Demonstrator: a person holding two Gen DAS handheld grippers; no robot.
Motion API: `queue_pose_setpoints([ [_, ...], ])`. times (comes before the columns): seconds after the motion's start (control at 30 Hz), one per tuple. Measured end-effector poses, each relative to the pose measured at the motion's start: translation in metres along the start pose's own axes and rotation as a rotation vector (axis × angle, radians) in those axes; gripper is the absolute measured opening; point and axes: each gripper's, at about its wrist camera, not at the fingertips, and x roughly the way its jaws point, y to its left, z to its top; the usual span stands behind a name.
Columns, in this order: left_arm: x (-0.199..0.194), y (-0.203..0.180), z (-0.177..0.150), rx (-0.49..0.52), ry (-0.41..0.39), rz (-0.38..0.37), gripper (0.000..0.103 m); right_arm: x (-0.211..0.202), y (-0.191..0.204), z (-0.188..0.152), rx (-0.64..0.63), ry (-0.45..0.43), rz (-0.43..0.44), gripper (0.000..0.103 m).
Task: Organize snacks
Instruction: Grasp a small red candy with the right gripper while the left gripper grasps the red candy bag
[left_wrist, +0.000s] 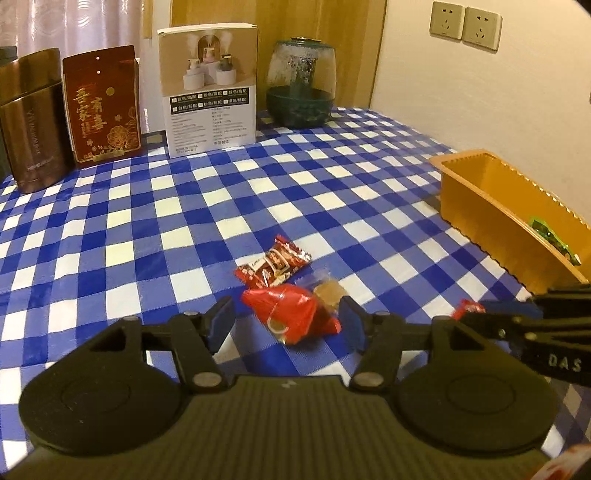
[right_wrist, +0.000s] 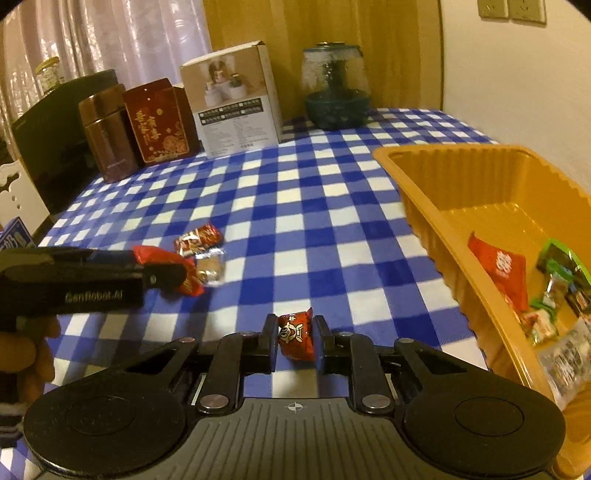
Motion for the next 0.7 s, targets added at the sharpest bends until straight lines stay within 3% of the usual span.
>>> queue_pose_setpoints([
  [0.3, -0.001, -0.002, 0.0, -0.021, -0.006, -0.019, 0.036, -0.001, 0.001, -0.001, 0.002, 0.008, 0.012, 0.019],
  [0.7, -0.042, -0.033, -0.01, -0.096, 0.038, 0.046, 0.031, -0.029, -0.002, 0.0, -0.007, -0.002, 0.028, 0.019],
])
